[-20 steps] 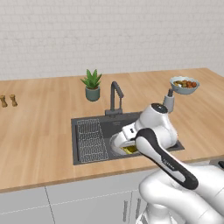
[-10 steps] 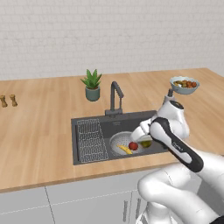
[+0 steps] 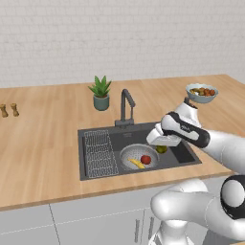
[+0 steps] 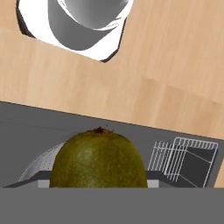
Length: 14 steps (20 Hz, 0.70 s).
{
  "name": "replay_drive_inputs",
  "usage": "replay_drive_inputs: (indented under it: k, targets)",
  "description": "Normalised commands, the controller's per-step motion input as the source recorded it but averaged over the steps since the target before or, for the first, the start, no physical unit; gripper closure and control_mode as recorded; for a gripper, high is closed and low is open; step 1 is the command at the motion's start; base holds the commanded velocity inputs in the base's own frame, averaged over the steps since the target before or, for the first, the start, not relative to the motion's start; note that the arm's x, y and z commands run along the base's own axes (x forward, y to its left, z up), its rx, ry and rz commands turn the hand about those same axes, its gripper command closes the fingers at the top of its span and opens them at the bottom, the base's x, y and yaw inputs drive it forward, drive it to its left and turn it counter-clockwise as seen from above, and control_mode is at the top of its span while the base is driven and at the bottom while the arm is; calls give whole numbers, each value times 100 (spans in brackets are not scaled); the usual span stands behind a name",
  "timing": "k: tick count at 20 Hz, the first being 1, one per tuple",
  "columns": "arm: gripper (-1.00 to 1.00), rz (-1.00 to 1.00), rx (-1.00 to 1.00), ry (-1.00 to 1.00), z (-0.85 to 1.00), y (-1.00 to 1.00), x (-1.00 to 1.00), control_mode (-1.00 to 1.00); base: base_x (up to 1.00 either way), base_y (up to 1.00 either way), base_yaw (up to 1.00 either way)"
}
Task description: Put the colander in the sink, put the banana, kiwi, apple in the colander, and turn on the sink faucet and pour water over the colander.
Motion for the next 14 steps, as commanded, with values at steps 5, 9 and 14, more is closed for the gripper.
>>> replay_drive_inputs:
  k: [5,9,14]
  targets:
    - [100,0,2,6,-9,-2,48,-100,0,0,0]
    - [100,0,2,1,-25,3,26,-100,0,0,0]
    - [100,0,6,1,-30,3,12,-100,0,0,0]
